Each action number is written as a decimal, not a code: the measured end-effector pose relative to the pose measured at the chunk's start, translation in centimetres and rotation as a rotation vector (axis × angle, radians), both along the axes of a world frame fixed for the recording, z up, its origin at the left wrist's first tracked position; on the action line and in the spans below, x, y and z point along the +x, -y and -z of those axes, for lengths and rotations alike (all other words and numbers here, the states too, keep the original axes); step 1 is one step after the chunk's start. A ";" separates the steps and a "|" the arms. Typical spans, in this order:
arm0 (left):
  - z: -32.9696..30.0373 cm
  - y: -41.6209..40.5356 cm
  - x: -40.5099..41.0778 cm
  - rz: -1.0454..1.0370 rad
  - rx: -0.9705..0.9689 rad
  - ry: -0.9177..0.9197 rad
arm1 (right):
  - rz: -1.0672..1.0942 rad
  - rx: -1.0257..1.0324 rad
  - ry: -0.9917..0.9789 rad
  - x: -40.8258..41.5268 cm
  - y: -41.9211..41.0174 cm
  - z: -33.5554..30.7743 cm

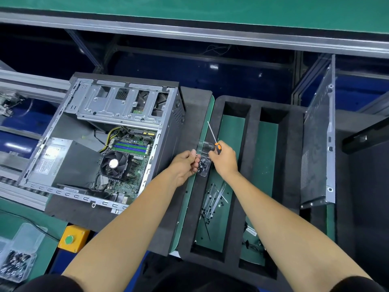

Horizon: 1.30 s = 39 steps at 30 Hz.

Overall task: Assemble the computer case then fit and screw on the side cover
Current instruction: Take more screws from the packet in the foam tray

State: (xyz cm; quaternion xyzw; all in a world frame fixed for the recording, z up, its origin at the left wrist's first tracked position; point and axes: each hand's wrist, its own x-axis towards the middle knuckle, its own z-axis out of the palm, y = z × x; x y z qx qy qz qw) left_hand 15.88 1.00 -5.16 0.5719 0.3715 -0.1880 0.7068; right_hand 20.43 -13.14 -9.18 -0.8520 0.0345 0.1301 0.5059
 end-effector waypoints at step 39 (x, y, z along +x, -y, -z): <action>-1.9 0.1 0.9 -0.148 -0.266 0.194 | 0.012 -0.028 0.021 0.3 0.0 0.4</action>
